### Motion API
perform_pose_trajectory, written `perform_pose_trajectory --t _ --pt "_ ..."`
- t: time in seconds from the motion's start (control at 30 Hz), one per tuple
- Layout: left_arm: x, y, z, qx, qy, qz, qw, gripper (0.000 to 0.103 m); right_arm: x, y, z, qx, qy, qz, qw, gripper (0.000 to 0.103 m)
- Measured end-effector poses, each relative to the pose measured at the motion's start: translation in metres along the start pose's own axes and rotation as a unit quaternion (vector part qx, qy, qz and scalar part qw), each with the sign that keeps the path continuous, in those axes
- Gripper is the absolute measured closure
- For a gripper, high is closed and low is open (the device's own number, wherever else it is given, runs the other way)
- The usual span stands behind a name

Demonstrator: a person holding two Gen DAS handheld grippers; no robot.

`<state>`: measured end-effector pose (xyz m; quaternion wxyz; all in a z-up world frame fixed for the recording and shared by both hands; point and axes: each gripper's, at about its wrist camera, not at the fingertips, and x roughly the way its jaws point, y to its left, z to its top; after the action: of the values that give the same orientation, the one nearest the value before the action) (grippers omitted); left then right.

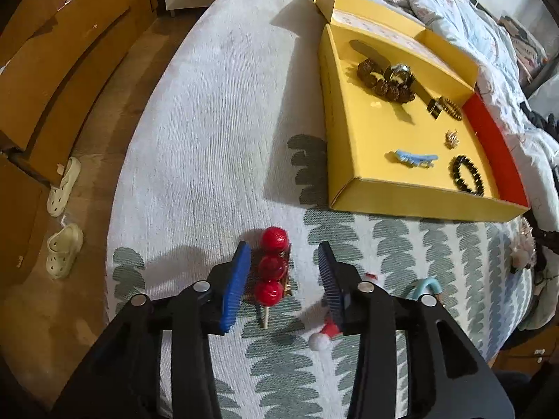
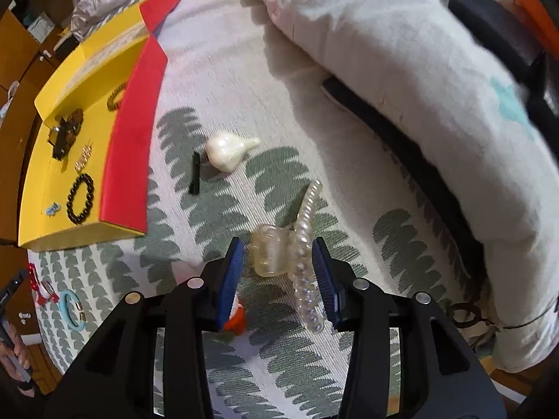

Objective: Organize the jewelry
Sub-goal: 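Place the hairpin on the bed with the left tool while the right places the pearl clip, then grasp the blue hair clip with the left tool while the right moves to the black bead bracelet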

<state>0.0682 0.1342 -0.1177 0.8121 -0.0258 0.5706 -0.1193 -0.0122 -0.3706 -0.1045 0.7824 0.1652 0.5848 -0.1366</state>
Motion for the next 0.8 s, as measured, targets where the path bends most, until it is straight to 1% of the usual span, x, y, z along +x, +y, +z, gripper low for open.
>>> perform_pose_trajectory --t 0.1,0.17,0.2,0.27,0.3,0.33,0.37,0.43,0.47,0.53,0.57,0.6,0.63,0.67,0.77,0.8 --pt "-0.013 -0.005 0.004 -0.001 -0.020 0.000 0.9998 0.058 -0.019 0.008 0.003 -0.002 -0.034 -0.009 0.999 0.059" --pt "-0.025 -0.011 0.008 0.000 -0.041 0.001 0.9991 0.055 -0.032 0.018 0.005 -0.007 -0.058 0.000 0.998 0.058" --pt "-0.034 -0.017 0.011 0.003 -0.055 -0.004 0.9985 0.054 -0.041 0.029 0.006 -0.015 -0.075 0.013 0.997 0.056" --pt "-0.044 -0.027 0.015 0.012 -0.071 -0.012 0.9973 0.050 -0.051 0.047 0.008 -0.032 -0.092 0.032 0.995 0.048" --pt "-0.049 -0.034 0.017 0.019 -0.080 -0.017 0.9965 0.049 -0.057 0.066 0.008 -0.051 -0.101 0.054 0.992 0.040" --pt "-0.053 -0.043 0.019 0.030 -0.087 -0.022 0.9955 0.047 -0.059 0.078 0.008 -0.064 -0.103 0.065 0.990 0.034" --pt "-0.054 -0.053 0.022 0.041 -0.089 -0.025 0.9948 0.046 -0.061 0.093 0.007 -0.082 -0.103 0.076 0.988 0.033" --pt "-0.052 -0.074 0.027 0.064 -0.091 -0.025 0.9935 0.046 -0.060 0.132 0.005 -0.129 -0.099 0.092 0.982 0.025" --pt "-0.048 -0.083 0.029 0.074 -0.091 -0.022 0.9929 0.044 -0.055 0.153 0.005 -0.151 -0.093 0.096 0.979 0.024" --pt "-0.036 -0.098 0.034 0.091 -0.079 -0.007 0.9927 0.044 -0.042 0.185 0.006 -0.176 -0.070 0.080 0.979 0.024" --pt "-0.028 -0.106 0.037 0.099 -0.072 -0.003 0.9925 0.044 -0.037 0.198 0.007 -0.186 -0.066 0.074 0.978 0.024" --pt "-0.023 -0.111 0.037 0.103 -0.067 -0.003 0.9924 0.044 -0.032 0.208 0.007 -0.194 -0.064 0.074 0.976 0.024" --pt "-0.014 -0.117 0.039 0.109 -0.060 -0.005 0.9921 0.039 -0.027 0.217 0.007 -0.201 -0.059 0.076 0.975 0.022" --pt "-0.008 -0.120 0.040 0.112 -0.054 -0.002 0.9922 0.038 -0.016 0.227 0.008 -0.207 -0.045 0.071 0.975 0.021" --pt "0.015 -0.129 0.044 0.119 -0.034 0.000 0.9923 0.038 0.009 0.236 0.013 -0.208 -0.023 0.056 0.976 0.020" --pt "0.025 -0.132 0.046 0.121 -0.023 0.007 0.9924 0.038 0.015 0.236 0.015 -0.207 -0.015 0.052 0.977 0.019"
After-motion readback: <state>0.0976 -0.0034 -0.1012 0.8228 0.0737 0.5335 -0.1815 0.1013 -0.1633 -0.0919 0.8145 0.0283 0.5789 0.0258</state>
